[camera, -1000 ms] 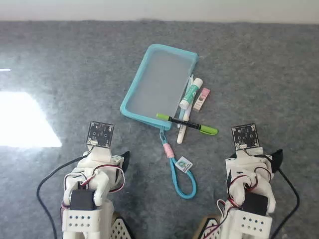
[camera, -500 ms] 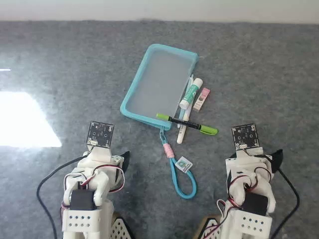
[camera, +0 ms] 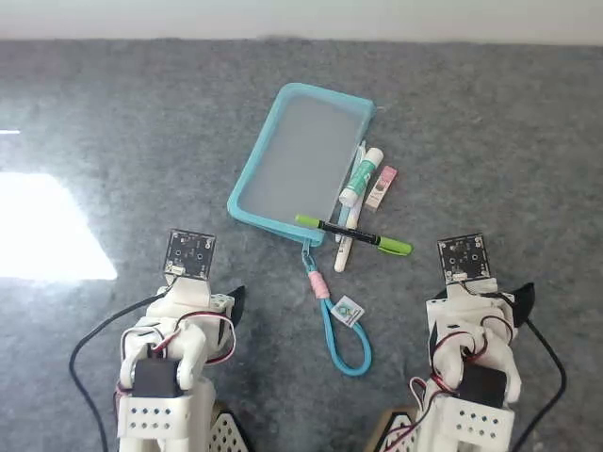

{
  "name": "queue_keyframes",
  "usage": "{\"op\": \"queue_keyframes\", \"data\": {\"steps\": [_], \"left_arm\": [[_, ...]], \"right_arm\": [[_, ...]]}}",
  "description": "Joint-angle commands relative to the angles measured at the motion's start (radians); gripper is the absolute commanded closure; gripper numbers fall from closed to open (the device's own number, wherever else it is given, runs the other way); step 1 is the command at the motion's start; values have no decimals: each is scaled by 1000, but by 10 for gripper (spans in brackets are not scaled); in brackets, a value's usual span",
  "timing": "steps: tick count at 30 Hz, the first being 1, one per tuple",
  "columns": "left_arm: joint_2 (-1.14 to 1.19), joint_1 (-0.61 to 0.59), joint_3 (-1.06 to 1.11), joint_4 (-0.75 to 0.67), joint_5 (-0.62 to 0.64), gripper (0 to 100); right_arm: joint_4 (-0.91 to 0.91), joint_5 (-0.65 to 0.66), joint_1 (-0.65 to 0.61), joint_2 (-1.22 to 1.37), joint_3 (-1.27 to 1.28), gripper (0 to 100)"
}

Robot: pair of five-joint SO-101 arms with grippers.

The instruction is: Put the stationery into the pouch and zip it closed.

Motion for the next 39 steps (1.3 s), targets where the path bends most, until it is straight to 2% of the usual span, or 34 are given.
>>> {"op": "queue_keyframes", "data": {"steps": [1, 32, 36, 39], "left_arm": [[2, -2, -8, 2, -6, 775], [2, 20, -8, 0, -5, 775], [2, 44, -7, -55, -9, 775], [2, 12, -7, -127, -52, 775]], "right_arm": [[-7, 11, 4, -4, 20, 552], [8, 6, 2, -4, 20, 552], [116, 9, 2, -13, 20, 552], [122, 6, 1, -13, 20, 552]]}}
